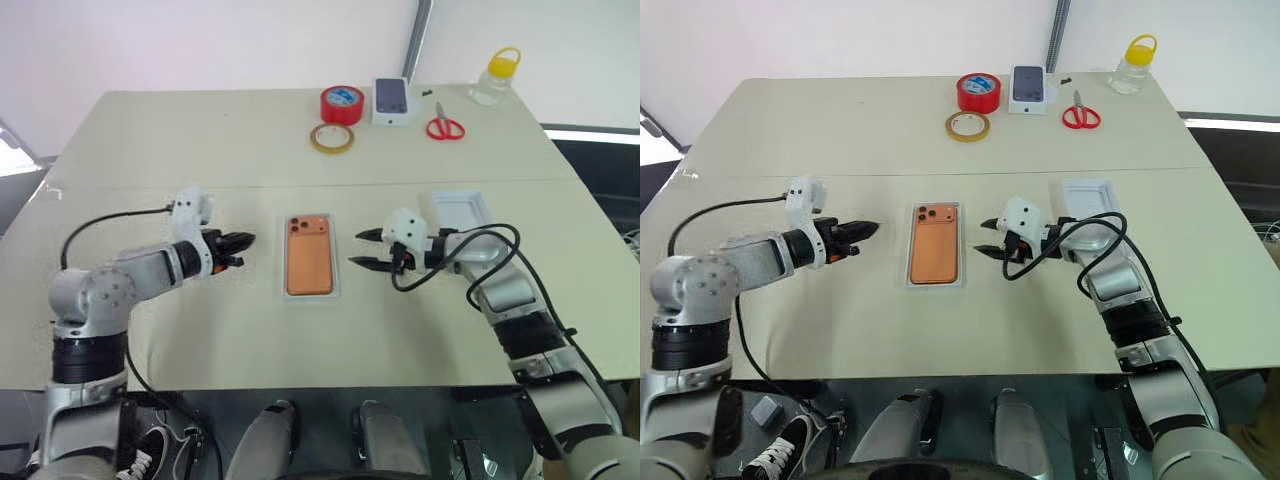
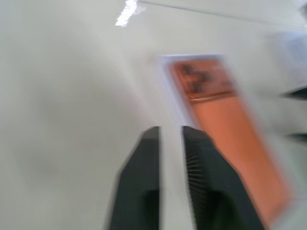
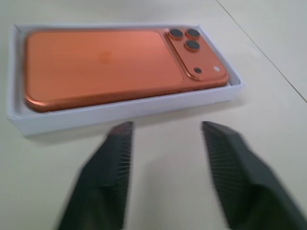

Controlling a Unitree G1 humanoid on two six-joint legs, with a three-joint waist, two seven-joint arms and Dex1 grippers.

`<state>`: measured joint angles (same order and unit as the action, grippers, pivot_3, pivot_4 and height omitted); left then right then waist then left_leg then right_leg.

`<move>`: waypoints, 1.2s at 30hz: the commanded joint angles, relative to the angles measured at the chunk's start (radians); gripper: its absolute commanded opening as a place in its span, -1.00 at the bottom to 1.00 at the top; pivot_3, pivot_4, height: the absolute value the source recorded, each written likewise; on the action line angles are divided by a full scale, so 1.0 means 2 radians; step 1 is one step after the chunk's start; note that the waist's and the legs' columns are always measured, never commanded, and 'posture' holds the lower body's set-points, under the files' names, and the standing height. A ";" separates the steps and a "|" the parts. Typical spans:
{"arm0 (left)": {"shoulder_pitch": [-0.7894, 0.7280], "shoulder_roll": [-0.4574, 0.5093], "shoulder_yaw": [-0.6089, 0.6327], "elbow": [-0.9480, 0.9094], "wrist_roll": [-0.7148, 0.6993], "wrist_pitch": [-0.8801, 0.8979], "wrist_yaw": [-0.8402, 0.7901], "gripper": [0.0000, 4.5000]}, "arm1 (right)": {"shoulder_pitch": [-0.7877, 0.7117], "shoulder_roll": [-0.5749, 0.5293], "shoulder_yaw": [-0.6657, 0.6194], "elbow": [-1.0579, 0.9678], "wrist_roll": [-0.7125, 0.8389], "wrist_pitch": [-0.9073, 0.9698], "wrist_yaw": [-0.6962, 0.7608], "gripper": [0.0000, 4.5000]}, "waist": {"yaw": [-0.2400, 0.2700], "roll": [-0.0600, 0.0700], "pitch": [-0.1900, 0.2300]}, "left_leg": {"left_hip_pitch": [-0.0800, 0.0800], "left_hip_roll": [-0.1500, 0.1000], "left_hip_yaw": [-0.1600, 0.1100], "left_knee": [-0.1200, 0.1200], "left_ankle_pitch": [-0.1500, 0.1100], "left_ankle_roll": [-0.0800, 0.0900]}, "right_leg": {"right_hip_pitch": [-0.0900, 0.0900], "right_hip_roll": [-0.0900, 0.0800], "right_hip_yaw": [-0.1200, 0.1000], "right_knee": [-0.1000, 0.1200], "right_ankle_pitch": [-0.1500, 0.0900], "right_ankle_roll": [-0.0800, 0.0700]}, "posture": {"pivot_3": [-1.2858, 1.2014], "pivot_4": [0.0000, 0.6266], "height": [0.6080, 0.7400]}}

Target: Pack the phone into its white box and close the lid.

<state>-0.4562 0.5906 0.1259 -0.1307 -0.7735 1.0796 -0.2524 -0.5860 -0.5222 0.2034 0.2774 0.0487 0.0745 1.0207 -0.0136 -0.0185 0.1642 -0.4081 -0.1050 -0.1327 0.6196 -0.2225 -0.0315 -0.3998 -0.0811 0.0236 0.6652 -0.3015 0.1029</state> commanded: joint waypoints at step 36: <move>-0.114 -0.271 -0.250 0.169 0.283 -0.232 -0.178 -1.00 | 0.056 -0.099 -0.048 -0.031 -0.040 -0.003 -0.032 -0.99 | 0.010 0.001 0.000 | -0.001 -0.001 0.000 0.004 -0.001 0.003 | 0.003 -0.001 -0.001 -0.001 -0.001 0.002 | 0.03 -0.52 1.00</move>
<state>-0.6444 0.0937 -0.3431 0.2165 -0.1994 0.6651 -0.5708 -0.4652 -0.7371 0.1042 0.2528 -0.0601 0.0898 0.9463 0.0065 -0.0170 0.1644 -0.4093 -0.1069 -0.1327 0.6283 -0.2253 -0.0266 -0.3951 -0.0821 0.0209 0.6641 -0.3032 0.1060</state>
